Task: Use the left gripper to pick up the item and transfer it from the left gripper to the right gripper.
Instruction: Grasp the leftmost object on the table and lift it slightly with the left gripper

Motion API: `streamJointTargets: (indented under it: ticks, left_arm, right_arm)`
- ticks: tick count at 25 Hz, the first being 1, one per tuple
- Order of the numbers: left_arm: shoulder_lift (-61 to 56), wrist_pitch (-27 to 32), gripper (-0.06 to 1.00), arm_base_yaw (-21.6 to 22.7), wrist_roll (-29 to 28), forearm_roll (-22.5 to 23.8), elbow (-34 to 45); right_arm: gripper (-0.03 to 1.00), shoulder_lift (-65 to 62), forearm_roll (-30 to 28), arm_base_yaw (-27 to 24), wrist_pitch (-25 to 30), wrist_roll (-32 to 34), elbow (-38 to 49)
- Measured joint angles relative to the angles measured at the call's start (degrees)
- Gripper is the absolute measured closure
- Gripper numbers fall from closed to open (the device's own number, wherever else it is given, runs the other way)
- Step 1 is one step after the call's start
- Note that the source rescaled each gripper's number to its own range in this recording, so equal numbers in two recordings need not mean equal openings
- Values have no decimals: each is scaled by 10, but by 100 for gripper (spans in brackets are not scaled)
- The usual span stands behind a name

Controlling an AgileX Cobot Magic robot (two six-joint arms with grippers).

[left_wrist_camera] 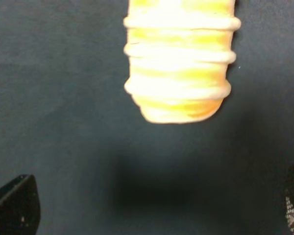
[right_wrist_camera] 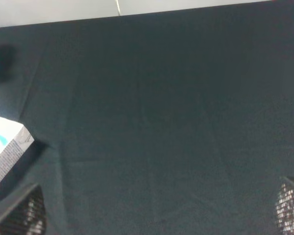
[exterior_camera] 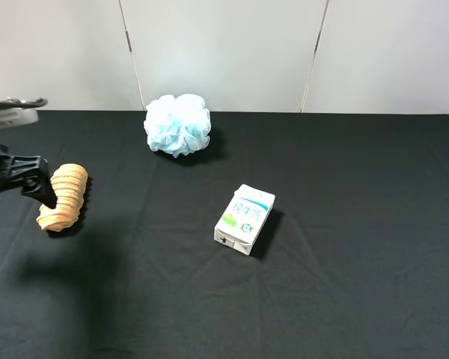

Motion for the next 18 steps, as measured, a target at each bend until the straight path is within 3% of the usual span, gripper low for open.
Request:
streamJointTargets:
  ticks: [5, 12, 18]
  left_arm:
    - [59, -17, -6, -17, -17, 9, -19]
    - [126, -21, -6, -45, -80, 58, -66]
    - [169, -31, -6, -48, -96, 69, -95]
  right_arm:
    - [-3, 0, 0, 0, 0, 0, 0]
    - [-3, 0, 0, 0, 0, 0, 0]
    - [-3, 0, 0, 0, 0, 0, 0]
